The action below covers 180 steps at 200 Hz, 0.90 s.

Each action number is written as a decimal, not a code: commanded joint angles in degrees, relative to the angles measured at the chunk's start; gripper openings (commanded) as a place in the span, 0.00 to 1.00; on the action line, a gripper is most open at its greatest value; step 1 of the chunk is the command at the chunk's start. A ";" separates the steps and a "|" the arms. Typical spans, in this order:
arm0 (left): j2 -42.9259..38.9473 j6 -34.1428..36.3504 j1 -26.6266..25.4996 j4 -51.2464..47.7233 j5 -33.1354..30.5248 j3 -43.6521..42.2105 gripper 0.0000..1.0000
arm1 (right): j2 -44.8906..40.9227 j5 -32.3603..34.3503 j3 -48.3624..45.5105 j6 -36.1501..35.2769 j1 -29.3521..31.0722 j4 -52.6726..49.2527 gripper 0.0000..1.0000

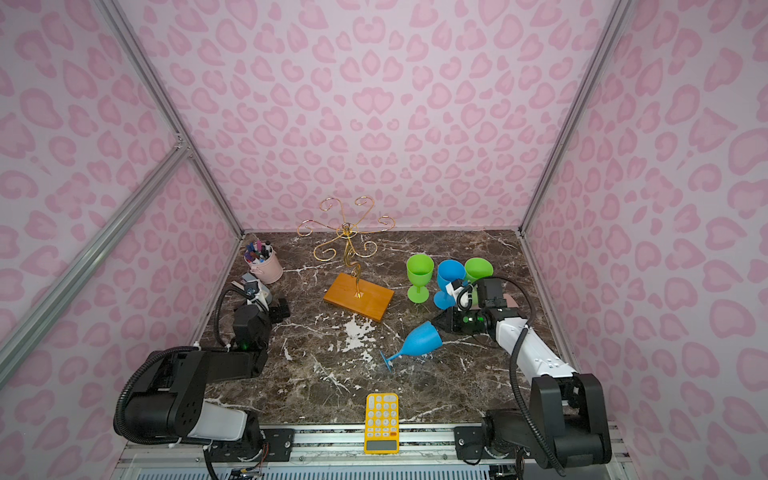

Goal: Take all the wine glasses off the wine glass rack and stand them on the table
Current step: 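Grasp the tipped-over blue glass with the right gripper, then turn the blue glass upright and set it on the table with the right gripper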

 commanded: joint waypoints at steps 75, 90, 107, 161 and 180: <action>0.12 0.09 0.18 0.86 0.27 0.76 0.97 | 0.41 7.08 2.82 -2.43 3.81 -6.07 0.30; 0.08 0.09 0.20 0.88 0.27 0.76 0.97 | 2.75 6.65 1.67 -3.60 3.09 -3.41 0.30; 0.12 0.09 0.19 0.87 0.31 0.76 0.97 | 4.63 6.45 1.33 -5.23 3.02 -1.25 0.33; 0.08 0.09 0.25 0.69 0.57 0.85 0.97 | 9.48 -0.37 1.07 -5.35 2.91 5.48 0.39; 0.10 0.09 0.38 0.60 0.62 0.93 0.97 | 11.69 -2.99 1.43 -4.92 2.86 6.74 0.39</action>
